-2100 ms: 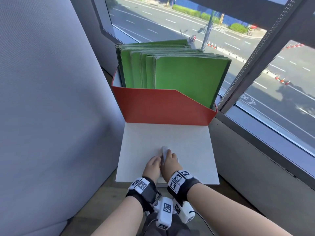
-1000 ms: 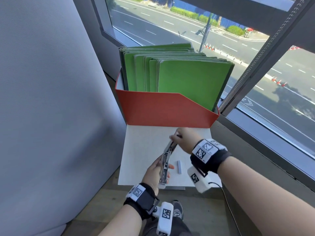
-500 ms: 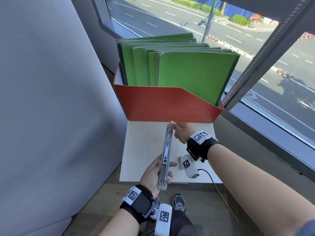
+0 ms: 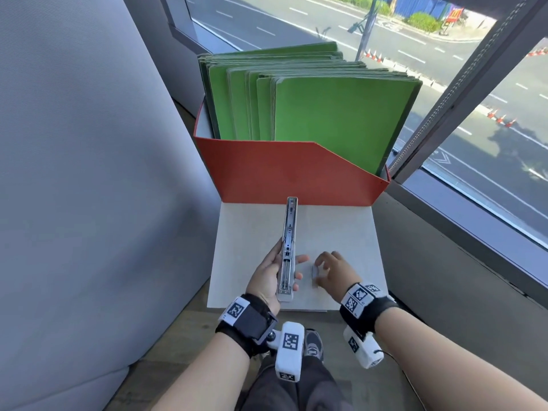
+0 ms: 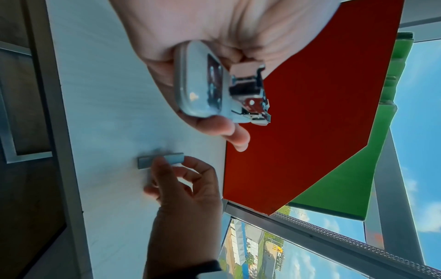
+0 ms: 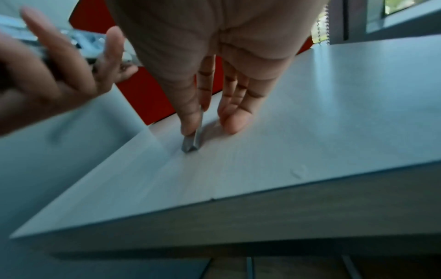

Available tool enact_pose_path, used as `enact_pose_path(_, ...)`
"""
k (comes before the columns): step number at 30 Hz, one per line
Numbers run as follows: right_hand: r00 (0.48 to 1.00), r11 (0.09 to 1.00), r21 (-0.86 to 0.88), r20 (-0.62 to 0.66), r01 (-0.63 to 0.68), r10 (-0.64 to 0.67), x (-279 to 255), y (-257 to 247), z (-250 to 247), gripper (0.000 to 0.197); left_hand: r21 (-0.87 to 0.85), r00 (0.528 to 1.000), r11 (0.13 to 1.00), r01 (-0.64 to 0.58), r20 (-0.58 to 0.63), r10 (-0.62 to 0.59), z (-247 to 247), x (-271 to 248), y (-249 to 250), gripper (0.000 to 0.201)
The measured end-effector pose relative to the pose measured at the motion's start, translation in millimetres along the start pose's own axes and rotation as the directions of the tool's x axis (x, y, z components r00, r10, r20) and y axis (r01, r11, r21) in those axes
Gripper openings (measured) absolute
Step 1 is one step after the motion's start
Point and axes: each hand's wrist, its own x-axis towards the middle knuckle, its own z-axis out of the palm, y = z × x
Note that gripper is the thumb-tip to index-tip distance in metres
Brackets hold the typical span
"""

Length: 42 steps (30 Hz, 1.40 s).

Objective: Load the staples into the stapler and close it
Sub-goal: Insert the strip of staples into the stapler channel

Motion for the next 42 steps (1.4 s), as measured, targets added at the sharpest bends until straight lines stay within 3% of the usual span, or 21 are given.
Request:
enact_pose_path(4,0.998,0.969,0.240,-0.043,0.049,-0.040,-0.5,3.8,-10.2,0.020,0.005,1.000,1.000,0.009,-0.016,-0.009,1.4,1.1,-0.6,0.041)
enact_pose_path(8,0.992,0.817,0.569,-0.124,0.098,-0.032,-9.4,-11.9,-33.1,0.020,0.038,1.000,0.999,0.003,-0.026,-0.002,2.4,1.4,-0.4,0.041)
enact_pose_path(12,0.975,0.680,0.699,-0.136,0.220,-0.175,-23.6,-43.2,-58.6,0.027,0.025,0.999,1.000,-0.008,-0.045,0.009,5.3,2.6,-0.9,0.035)
enact_pose_path(16,0.948,0.779,0.548,-0.099,0.305,-0.302,-33.2,-66.1,-59.4,0.022,0.010,0.998,1.000,-0.023,-0.051,0.023,8.5,3.4,-1.4,0.030)
enact_pose_path(20,0.948,0.853,0.417,-0.086,0.313,-0.306,-32.8,-72.5,-59.2,0.022,0.017,0.998,0.999,-0.043,-0.051,0.044,8.6,4.6,-2.0,0.033)
enact_pose_path(29,0.929,0.899,0.234,-0.071,0.371,-0.364,-30.9,-73.8,-55.2,0.023,0.027,0.998,0.999,-0.038,-0.046,0.040,8.6,2.6,-4.3,0.041)
enact_pose_path(35,0.895,0.888,0.141,-0.168,0.437,-0.414,-28.6,-72.7,-46.2,0.024,0.028,0.999,0.999,-0.026,-0.038,0.027,7.2,3.6,-4.2,0.041)
enact_pose_path(42,0.877,0.875,0.096,-0.133,0.475,-0.462,-37.8,-68.3,-28.1,0.028,-0.094,0.998,0.995,-0.021,-0.064,0.016,8.1,6.0,1.1,0.040)
